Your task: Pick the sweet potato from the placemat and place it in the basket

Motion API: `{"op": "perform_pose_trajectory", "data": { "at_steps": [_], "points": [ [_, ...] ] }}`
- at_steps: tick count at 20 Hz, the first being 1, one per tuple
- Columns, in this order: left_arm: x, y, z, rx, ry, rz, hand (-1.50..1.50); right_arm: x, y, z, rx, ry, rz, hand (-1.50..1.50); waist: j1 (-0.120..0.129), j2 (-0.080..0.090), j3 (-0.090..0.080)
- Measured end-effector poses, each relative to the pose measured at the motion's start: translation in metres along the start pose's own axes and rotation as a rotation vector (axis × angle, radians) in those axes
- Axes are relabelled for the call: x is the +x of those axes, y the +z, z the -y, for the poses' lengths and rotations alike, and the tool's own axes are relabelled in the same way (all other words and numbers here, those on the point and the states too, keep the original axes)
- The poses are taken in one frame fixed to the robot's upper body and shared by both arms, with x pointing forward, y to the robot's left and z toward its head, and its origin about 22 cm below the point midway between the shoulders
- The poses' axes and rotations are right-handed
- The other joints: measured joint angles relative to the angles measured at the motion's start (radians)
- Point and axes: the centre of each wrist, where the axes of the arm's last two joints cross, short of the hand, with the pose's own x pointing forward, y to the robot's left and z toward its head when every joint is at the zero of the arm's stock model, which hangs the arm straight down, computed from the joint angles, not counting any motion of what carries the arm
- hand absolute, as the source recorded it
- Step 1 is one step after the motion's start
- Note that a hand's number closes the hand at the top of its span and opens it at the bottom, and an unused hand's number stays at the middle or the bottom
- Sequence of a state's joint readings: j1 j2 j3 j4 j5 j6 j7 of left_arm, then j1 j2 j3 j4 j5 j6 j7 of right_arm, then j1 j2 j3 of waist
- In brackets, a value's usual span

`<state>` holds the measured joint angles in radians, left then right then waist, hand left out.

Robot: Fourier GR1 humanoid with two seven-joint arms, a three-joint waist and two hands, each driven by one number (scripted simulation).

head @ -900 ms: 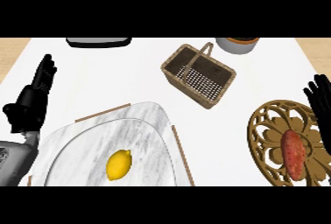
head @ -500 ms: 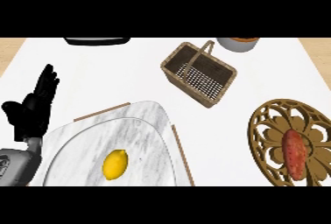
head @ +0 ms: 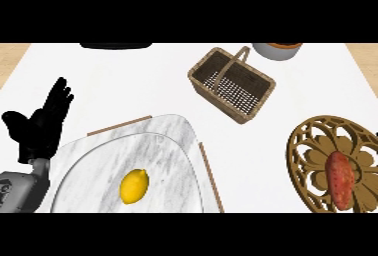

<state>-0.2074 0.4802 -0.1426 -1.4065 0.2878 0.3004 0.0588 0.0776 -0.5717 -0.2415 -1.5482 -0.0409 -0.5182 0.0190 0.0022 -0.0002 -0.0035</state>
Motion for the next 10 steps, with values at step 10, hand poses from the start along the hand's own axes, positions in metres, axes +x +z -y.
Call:
{"op": "perform_pose_trajectory", "data": {
  "at_steps": [10],
  "points": [
    [-0.002,0.007,0.001,0.009,0.003,-0.020,0.00,0.049,-0.007,0.047,0.354,0.447,-0.290,-1.50,-0.018,-0.007,-0.004]
  ]
}}
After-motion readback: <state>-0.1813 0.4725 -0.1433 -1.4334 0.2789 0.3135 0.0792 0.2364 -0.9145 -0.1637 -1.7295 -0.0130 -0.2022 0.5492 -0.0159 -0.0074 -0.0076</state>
